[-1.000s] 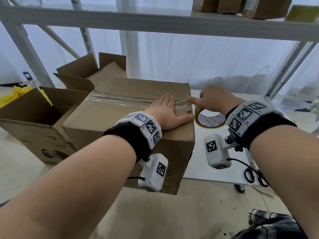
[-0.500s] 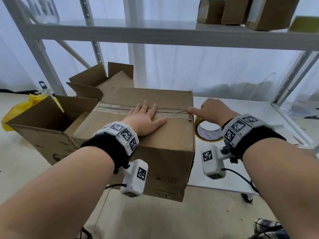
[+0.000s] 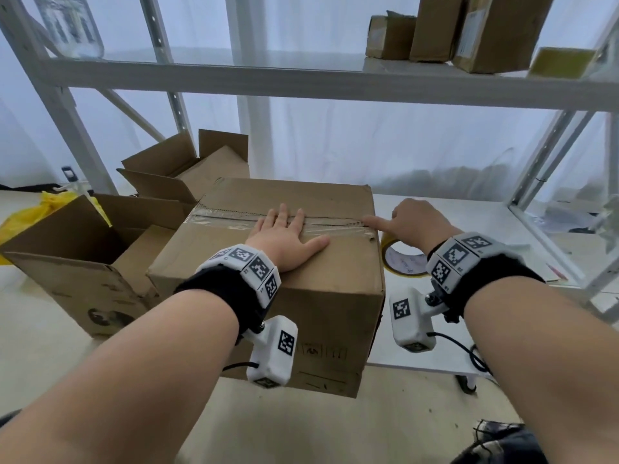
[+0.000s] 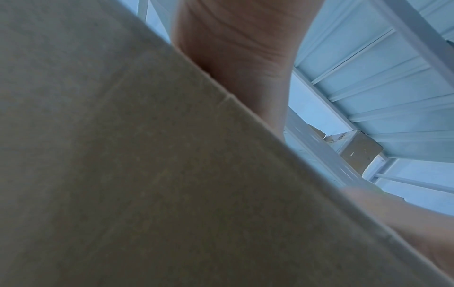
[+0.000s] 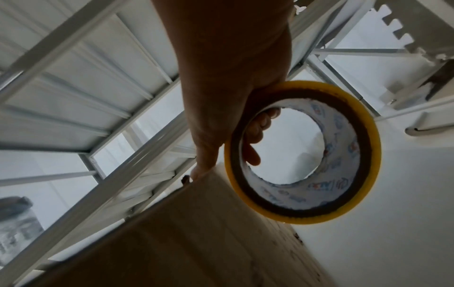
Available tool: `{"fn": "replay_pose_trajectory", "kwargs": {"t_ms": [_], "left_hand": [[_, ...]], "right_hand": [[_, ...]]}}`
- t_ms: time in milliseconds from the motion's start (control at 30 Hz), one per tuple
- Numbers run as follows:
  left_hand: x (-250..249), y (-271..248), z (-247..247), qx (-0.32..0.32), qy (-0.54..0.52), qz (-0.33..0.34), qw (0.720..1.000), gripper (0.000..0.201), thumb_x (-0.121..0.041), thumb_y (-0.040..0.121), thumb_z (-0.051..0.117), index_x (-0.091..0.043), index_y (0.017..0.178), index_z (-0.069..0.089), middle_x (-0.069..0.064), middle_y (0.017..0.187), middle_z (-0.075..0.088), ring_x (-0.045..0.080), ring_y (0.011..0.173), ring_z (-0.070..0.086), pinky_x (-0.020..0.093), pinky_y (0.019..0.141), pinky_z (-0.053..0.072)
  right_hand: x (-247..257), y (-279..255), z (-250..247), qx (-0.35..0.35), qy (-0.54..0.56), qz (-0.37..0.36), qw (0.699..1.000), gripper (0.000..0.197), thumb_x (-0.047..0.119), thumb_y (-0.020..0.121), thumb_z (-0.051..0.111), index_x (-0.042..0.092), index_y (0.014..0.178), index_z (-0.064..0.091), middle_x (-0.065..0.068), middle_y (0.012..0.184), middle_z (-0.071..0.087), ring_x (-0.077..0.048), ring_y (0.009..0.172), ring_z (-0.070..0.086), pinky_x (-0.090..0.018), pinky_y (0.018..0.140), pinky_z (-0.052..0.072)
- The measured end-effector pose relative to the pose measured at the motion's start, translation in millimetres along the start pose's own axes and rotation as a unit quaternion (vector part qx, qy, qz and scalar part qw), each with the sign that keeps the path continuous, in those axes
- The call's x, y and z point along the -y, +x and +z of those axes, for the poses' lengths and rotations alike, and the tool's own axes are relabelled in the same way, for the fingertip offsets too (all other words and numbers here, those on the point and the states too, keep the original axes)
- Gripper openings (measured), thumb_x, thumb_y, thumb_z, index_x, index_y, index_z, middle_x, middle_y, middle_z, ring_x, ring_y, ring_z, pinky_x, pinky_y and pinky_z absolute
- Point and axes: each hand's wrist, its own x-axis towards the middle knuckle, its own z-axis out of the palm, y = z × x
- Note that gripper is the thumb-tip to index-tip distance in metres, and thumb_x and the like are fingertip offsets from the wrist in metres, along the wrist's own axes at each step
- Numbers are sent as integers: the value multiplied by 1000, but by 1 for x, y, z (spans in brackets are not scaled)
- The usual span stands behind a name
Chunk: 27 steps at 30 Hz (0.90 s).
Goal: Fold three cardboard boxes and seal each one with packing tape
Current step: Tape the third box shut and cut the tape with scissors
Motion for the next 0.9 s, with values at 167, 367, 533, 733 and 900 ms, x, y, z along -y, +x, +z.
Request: {"fn": "replay_pose_trajectory", "kwargs": {"t_ms": [167,367,533,733,900], "left_hand": [[-18,4,-5,4,25,48,999,82,-70,91,18,-21,153,-4,-2,160,-11,18,147,-8,41,119,-5],[-71,12,0,17,23,146,989,80,-64,95,22,-15,153,-1,1,161,-7,14,147,-7,36,119,-5],[-38,14,-7,11,21,137,990,73,-64,95,22,-25,154,3,-2,161,-4,17,148,-3,40,118,-3],[61,-15,-8,-30,6,-98,995,73,-75,88,15,-40,151,5,4,161,-2,31,147,-2,58,115,-4],[114,-44,-4,-74,-96,-268,956,103,-82,78,35,-7,147,23,20,145,37,37,130,40,49,106,35]], "right_hand": [[-6,5,5,13,20,-5,1000,67,74,82,44,12,58,44,-2,57,49,-21,61,50,-34,63,41],[-8,10,10,6,-3,-16,1000,62,68,88,41,14,58,44,0,62,48,-23,70,50,-32,68,38],[-10,6,14,27,29,8,999,62,69,90,34,14,67,51,-1,68,54,-23,74,54,-37,75,42],[17,-6,3,11,-64,28,997,46,52,95,34,16,88,62,-4,95,62,-28,104,53,-46,97,28],[30,-14,8,-11,-58,59,997,37,35,96,31,11,96,59,-13,113,57,-31,115,45,-47,103,24]]}}
